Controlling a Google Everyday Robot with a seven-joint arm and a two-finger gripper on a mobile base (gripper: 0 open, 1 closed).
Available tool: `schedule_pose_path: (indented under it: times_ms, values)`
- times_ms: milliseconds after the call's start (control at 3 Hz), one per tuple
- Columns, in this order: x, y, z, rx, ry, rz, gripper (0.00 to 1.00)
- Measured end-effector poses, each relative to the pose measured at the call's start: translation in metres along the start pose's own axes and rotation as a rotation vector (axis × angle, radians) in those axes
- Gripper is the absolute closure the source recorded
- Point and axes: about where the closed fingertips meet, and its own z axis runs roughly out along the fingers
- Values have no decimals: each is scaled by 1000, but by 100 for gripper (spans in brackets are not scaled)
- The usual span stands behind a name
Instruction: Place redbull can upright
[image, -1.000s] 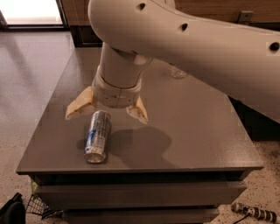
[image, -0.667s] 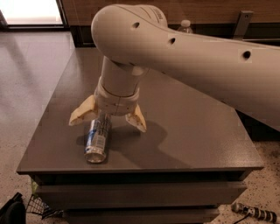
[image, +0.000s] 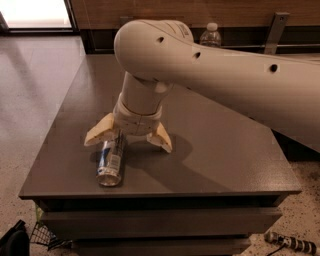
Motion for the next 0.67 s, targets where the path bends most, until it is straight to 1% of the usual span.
schedule_pose_path:
  times_ms: [333,667]
  values:
    - [0,0,-1,0,0,0,0]
    - [9,25,-22,66,-84,-111,0]
